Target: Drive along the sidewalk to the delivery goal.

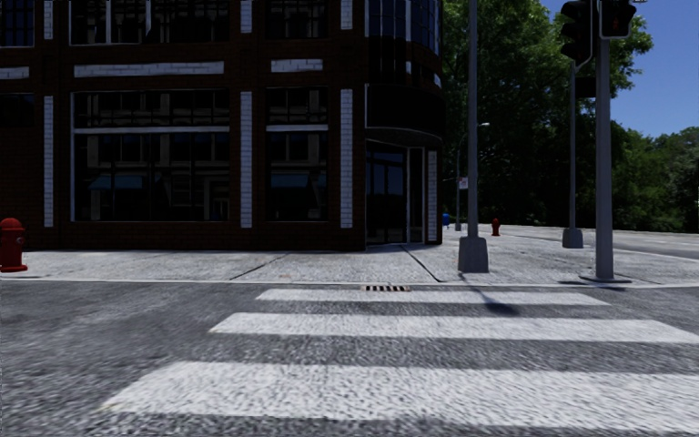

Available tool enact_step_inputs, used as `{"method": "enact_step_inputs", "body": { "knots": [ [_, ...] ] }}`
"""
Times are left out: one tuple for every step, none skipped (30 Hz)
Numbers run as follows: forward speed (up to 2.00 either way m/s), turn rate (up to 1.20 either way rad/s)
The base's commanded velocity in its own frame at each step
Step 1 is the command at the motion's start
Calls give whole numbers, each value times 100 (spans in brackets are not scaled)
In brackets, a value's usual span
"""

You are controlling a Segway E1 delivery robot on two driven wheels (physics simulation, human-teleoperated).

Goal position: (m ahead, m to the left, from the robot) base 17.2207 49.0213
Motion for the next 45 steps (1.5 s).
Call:
{"method": "enact_step_inputs", "body": {
  "knots": [
    [200,-23],
    [200,-26],
    [200,-27],
    [200,-27],
    [200,-27],
    [200,-27],
    [200,-27],
    [200,-27],
    [200,-27],
    [200,-27],
    [200,-27],
    [200,-26],
    [200,-3],
    [200,0],
    [200,0],
    [200,0],
    [200,0],
    [200,0],
    [200,0],
    [200,0],
    [200,0],
    [200,0],
    [200,0],
    [200,0],
    [200,0],
    [200,0],
    [200,0],
    [200,0],
    [200,0],
    [200,0],
    [200,0],
    [200,0],
    [200,0],
    [200,0],
    [200,0],
    [200,0],
    [200,0],
    [200,0],
    [200,0],
    [200,0],
    [200,0],
    [200,0],
    [200,0],
    [200,5],
    [200,15]
  ]
}}
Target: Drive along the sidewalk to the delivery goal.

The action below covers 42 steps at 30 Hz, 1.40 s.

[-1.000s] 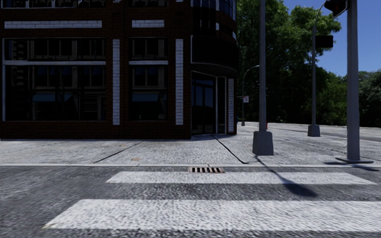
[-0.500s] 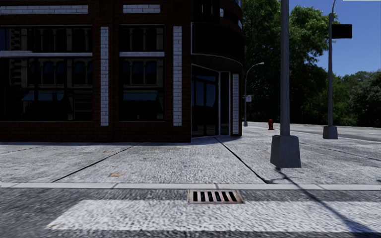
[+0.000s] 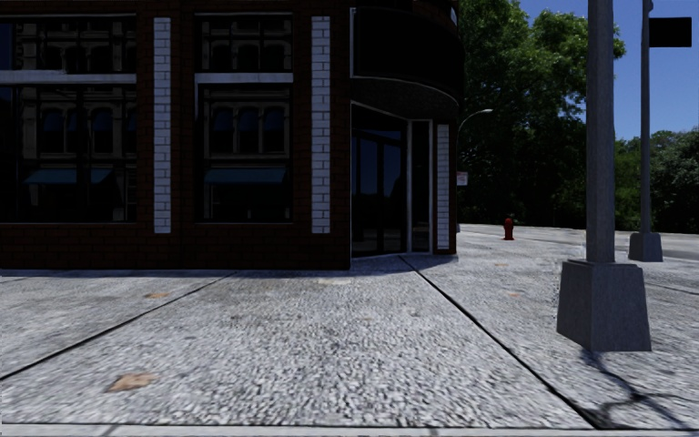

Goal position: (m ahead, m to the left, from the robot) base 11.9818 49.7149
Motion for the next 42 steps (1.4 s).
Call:
{"method": "enact_step_inputs", "body": {
  "knots": [
    [200,28],
    [200,28],
    [200,37],
    [199,39],
    [196,42],
    [188,46],
    [188,46],
    [179,50],
    [166,52],
    [158,53],
    [150,54],
    [150,54],
    [141,55],
    [138,55],
    [138,55],
    [137,55],
    [137,55],
    [137,55],
    [137,55],
    [137,55],
    [137,55],
    [137,55],
    [137,55],
    [137,55],
    [137,55],
    [137,55],
    [137,55],
    [137,55],
    [137,55],
    [137,55],
    [137,55],
    [137,55],
    [137,55],
    [137,55],
    [137,55],
    [137,55],
    [137,55],
    [137,55],
    [137,55],
    [137,55],
    [137,55],
    [137,55]
  ]
}}
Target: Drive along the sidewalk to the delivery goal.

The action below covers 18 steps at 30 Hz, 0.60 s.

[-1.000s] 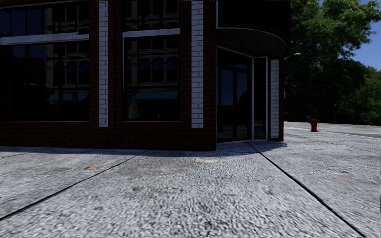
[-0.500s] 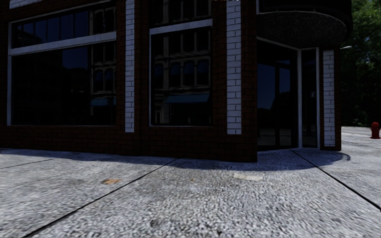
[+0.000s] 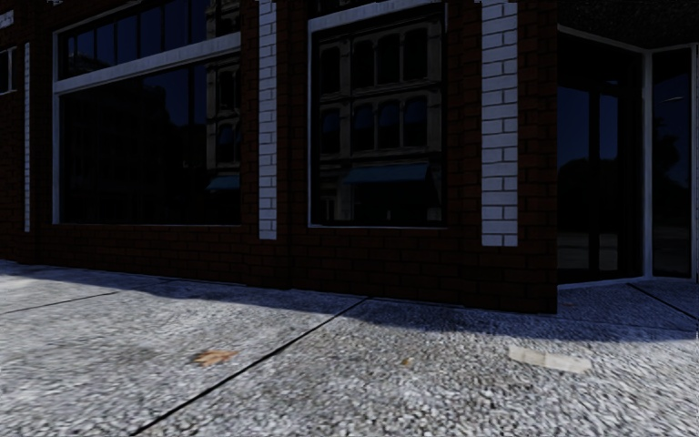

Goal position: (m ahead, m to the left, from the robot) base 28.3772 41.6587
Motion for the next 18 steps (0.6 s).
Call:
{"method": "enact_step_inputs", "body": {
  "knots": [
    [137,55],
    [137,55],
    [137,55],
    [137,55],
    [137,55],
    [137,55],
    [137,55],
    [137,55],
    [137,55],
    [137,55],
    [137,56],
    [137,56],
    [137,63],
    [137,67],
    [137,68],
    [137,68],
    [137,68],
    [137,66]
  ]
}}
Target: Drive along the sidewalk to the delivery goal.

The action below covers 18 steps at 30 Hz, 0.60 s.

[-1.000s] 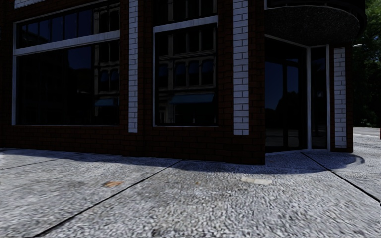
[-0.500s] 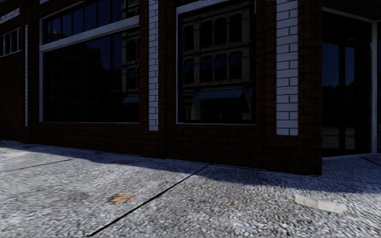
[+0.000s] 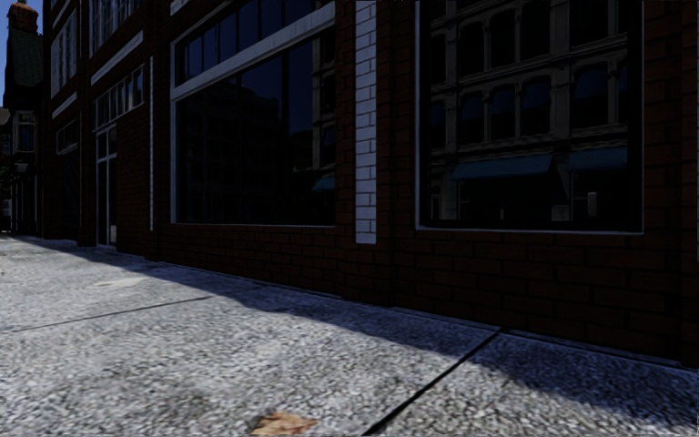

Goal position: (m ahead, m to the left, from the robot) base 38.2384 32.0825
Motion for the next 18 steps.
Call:
{"method": "enact_step_inputs", "body": {
  "knots": [
    [139,66],
    [165,66],
    [200,66],
    [200,66],
    [200,66],
    [200,66],
    [200,66],
    [200,66],
    [200,66],
    [200,66],
    [200,66],
    [200,66],
    [200,66],
    [200,66],
    [200,66],
    [200,66],
    [200,66],
    [200,66]
  ]
}}
